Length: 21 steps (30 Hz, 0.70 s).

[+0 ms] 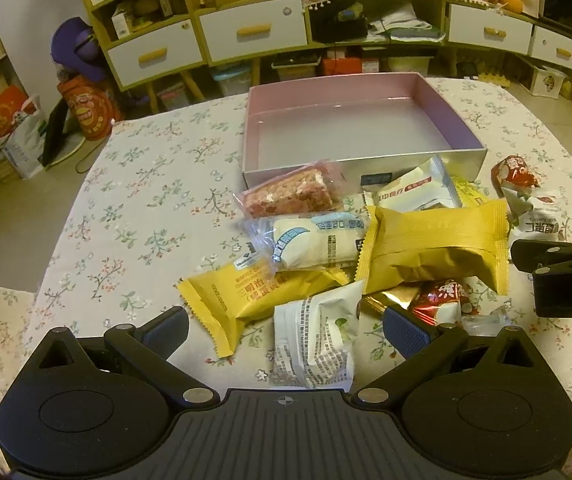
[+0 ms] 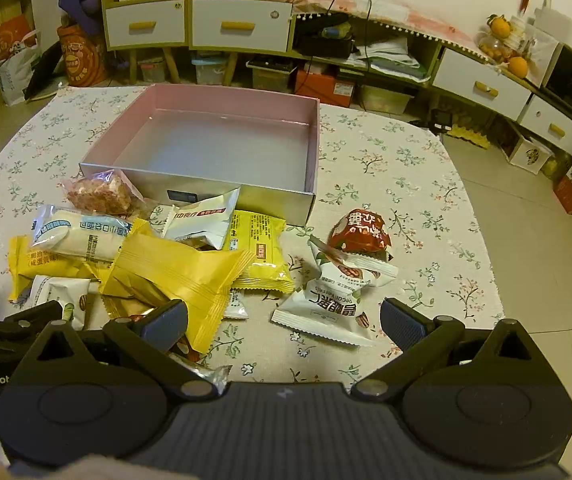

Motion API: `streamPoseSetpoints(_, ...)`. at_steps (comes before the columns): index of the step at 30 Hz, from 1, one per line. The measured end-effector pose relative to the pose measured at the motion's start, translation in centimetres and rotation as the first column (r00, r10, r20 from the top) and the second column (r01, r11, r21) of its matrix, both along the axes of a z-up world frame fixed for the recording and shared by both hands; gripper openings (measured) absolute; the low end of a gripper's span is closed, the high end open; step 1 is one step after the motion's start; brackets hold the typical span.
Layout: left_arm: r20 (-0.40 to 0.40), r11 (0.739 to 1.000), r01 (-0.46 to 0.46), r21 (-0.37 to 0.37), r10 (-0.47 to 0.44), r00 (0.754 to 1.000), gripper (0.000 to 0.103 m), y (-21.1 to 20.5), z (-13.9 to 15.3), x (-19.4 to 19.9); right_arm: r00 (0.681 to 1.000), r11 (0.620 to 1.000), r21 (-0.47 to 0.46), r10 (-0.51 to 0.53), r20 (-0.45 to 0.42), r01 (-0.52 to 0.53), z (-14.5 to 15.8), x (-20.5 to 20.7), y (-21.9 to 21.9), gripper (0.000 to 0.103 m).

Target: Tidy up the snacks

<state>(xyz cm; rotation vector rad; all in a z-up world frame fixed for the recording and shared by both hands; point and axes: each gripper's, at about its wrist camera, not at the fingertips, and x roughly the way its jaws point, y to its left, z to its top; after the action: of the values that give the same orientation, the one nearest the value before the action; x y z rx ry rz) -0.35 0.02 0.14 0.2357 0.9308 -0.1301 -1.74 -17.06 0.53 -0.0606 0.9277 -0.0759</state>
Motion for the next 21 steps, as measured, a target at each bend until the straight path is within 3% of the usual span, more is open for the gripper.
streamPoseSetpoints(21,-0.005,1.000,0.001,-0.002,-0.001,1.000,0.103,-0.05,-0.04,-0.01,1.000,1.000,0.003,0.002,-0.007,-0.002,-0.12,-0.07,0.13,0.103)
